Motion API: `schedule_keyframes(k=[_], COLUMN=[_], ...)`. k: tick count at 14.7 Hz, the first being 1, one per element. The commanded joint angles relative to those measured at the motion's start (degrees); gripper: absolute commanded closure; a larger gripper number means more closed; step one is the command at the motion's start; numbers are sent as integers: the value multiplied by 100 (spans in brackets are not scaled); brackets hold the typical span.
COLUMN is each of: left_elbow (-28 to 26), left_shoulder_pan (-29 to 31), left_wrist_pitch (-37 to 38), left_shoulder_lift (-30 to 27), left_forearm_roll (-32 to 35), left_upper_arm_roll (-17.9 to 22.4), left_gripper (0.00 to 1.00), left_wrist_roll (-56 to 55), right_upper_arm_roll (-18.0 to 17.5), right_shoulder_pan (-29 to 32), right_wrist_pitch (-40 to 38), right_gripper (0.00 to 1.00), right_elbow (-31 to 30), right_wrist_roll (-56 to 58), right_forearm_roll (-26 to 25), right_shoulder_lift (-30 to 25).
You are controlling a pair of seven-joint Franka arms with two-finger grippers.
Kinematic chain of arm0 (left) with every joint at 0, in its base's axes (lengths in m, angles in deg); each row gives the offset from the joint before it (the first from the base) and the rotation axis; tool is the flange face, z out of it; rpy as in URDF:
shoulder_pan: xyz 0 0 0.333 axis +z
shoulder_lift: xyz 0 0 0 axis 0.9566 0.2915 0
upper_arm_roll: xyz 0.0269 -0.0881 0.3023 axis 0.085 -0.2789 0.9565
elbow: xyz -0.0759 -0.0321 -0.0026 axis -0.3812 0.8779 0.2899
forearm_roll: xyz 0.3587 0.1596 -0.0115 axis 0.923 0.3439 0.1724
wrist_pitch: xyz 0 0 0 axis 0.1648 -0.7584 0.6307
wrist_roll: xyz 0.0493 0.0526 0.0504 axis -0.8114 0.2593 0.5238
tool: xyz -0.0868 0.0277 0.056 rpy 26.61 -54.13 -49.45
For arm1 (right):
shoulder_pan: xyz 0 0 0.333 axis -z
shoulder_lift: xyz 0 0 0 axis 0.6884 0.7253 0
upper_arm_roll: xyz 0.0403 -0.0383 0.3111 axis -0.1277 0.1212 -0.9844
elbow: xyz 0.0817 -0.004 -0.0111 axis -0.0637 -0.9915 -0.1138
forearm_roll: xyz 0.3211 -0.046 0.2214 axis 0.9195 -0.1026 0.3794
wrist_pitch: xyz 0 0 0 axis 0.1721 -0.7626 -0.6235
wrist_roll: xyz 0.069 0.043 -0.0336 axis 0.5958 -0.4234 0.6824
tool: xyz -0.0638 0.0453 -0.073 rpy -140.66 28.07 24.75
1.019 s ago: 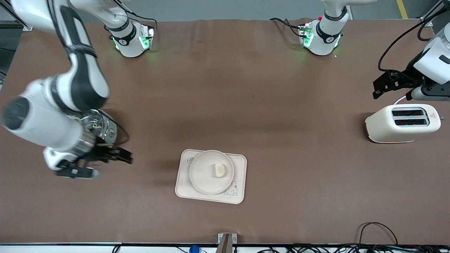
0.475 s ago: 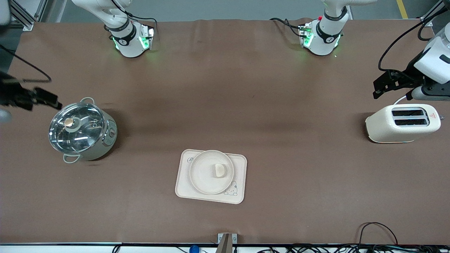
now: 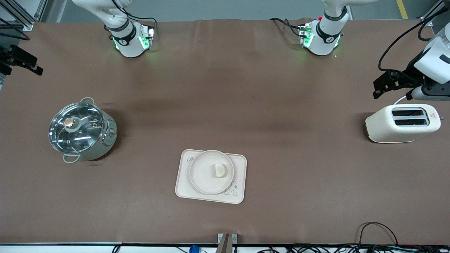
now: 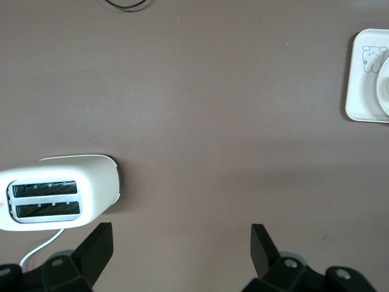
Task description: Place bun in plate and plate on tray
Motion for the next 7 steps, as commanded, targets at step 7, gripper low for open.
schedule_keyframes(k=[7], left_elbow=[112], left_shoulder_pan=[22], left_wrist_pitch=[103], left_shoulder_lift=[26], left_forearm_roll=[-77], left_upper_arm_roll=[20], left_gripper=[0], left_wrist_roll=[-12], right_upper_arm_roll=[168], right_shoulder_pan=[-288], right_wrist_pitch=[67], right_gripper=[0], right_elbow=[-233], right_wrist_roll=[193], right_forearm_roll=[-221], right_shoulder_lift=[-104])
